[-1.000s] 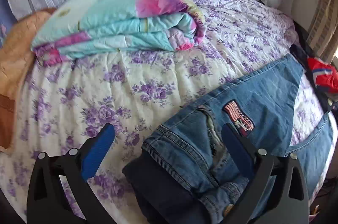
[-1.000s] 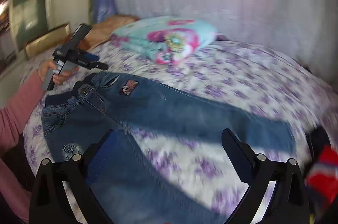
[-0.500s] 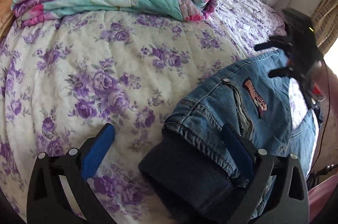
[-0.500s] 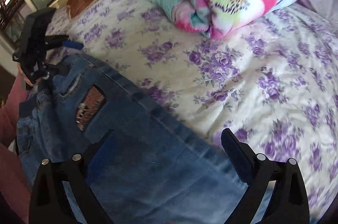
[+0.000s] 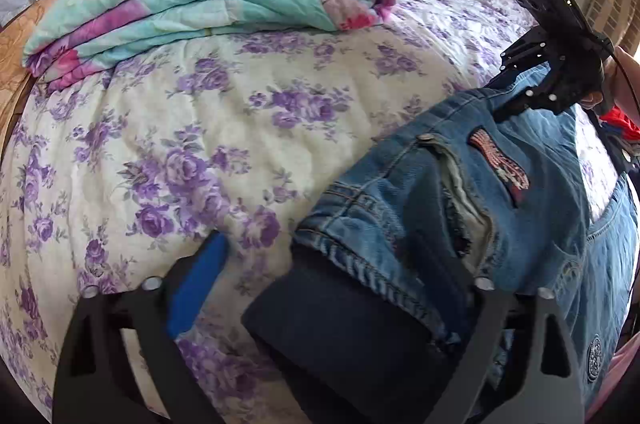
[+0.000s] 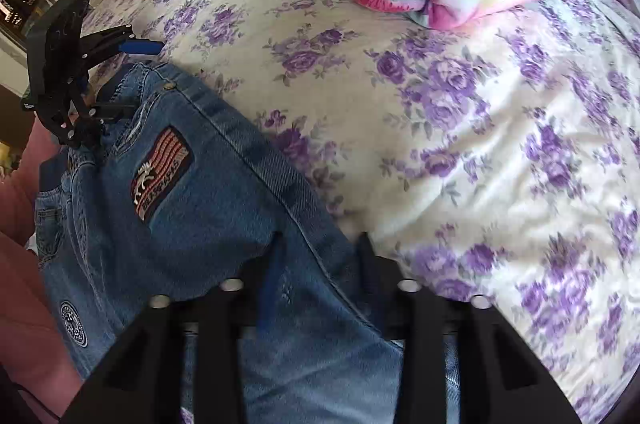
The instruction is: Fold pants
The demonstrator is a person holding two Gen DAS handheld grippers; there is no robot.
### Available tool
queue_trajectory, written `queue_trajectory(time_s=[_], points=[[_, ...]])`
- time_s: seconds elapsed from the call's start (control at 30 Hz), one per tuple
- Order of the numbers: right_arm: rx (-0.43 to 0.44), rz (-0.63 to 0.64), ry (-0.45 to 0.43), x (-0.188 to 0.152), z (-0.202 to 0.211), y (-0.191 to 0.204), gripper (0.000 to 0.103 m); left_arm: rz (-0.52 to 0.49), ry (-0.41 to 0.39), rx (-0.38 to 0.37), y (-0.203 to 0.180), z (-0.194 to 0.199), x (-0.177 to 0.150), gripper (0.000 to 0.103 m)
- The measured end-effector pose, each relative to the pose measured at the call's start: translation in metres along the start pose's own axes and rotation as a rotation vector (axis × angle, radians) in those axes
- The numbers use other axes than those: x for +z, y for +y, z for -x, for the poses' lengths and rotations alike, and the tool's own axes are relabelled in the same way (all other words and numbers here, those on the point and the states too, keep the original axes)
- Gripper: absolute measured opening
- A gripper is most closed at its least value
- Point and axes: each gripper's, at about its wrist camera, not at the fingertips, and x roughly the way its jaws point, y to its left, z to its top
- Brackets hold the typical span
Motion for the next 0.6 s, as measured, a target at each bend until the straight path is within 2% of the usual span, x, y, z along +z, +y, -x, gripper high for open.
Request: queue_trajectory(time_s=[0.03,0.1,0.17,0.33,0.6], points=[[-0.016,0.003,-0.008,-0.002,0.002,0.002,0.024,-0.005,-0.005,-0.006,-0.001,0.001,0.0,0.08],[-0.042,0.007,-0.027,-0.005,0.008,0.007,0.015,-0.011,-0.017,-0.034,-0.004,0.003,0.001,0.059],[-0.07,0.009,-0.055,-0.012,0.019,0.011,0.013,-0.012,-0.032,-0.048,-0.007,0.006,0.003,0.05],[-0.125,0.03,-0.114,-0.027,0.049,0.032,0.011,0.003,-0.086,-0.074,-0.006,0.018,0.004,0.045],[-0.221,0.111,-0.21,-0.078,0.105,0.097,0.009,-0.053,-0.281,-0.081,-0.028,0.077,-0.002,0.04]])
